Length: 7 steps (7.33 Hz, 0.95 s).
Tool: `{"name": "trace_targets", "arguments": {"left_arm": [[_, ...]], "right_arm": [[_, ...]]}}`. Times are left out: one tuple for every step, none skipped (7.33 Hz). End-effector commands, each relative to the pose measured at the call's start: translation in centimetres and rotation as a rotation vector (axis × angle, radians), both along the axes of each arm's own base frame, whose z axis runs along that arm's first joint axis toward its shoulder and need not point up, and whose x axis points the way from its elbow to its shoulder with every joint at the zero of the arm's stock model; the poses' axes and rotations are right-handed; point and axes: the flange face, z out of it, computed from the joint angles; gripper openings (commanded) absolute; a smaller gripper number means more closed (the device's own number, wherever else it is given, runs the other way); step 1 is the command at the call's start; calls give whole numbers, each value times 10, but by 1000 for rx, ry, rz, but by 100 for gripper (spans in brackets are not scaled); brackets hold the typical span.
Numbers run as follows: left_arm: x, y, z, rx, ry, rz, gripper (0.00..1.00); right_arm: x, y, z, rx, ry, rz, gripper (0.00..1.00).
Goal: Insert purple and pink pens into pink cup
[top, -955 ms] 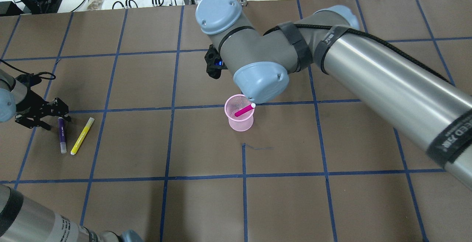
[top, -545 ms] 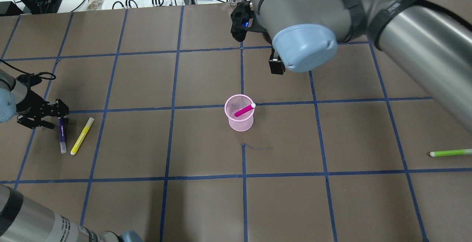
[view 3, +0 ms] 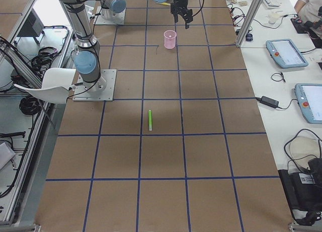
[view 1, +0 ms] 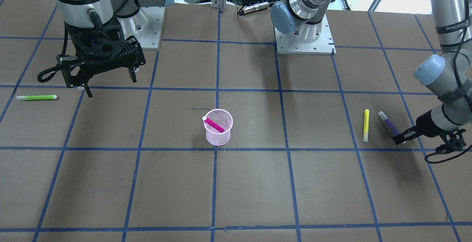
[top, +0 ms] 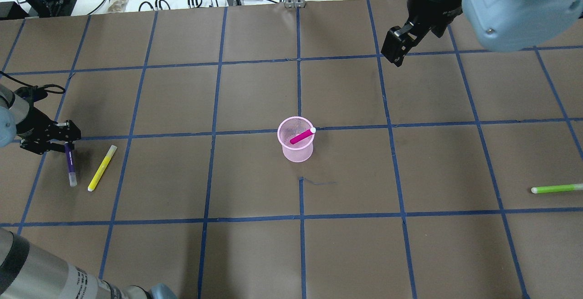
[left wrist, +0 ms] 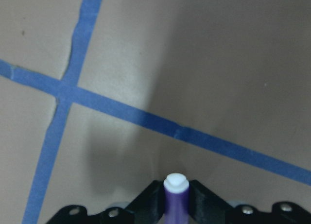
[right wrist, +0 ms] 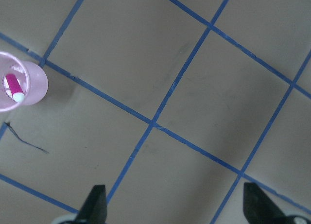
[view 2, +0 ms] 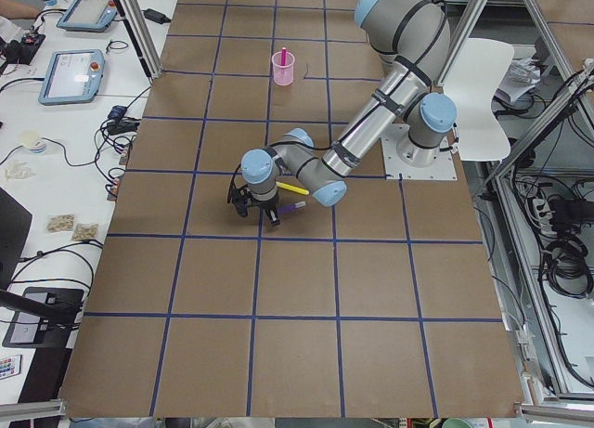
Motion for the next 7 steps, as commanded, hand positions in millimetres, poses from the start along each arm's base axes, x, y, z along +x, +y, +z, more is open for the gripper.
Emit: {"name": "trace_targets", "arguments": {"left_arm": [[-1,-15,40,-54,-54,-18,0],[-18,-34,80,-110,-98,-54,0],[-60,-60,119,-176,-140,-124,0],[-115,-81,149,-233,-167,-148,0],[-177,-91,170,-286,-159,-119,0],[-238,-97,187,-351,-162,-131,0],[-303,-95,194,-401,-167,-126,0]], "right_arm": [[7,4,2,-14,-114,-329,100],[10,6,4,-8,-157,-398,100],[8,7,2,-4,-154,-401,100],[10,9,0,2,-152,-399,100],[9,9,-3,7,-152,-400,100],[8,18,-13,79,-132,-406,100],[7,21,-14,102,-122,-411,100]]}}
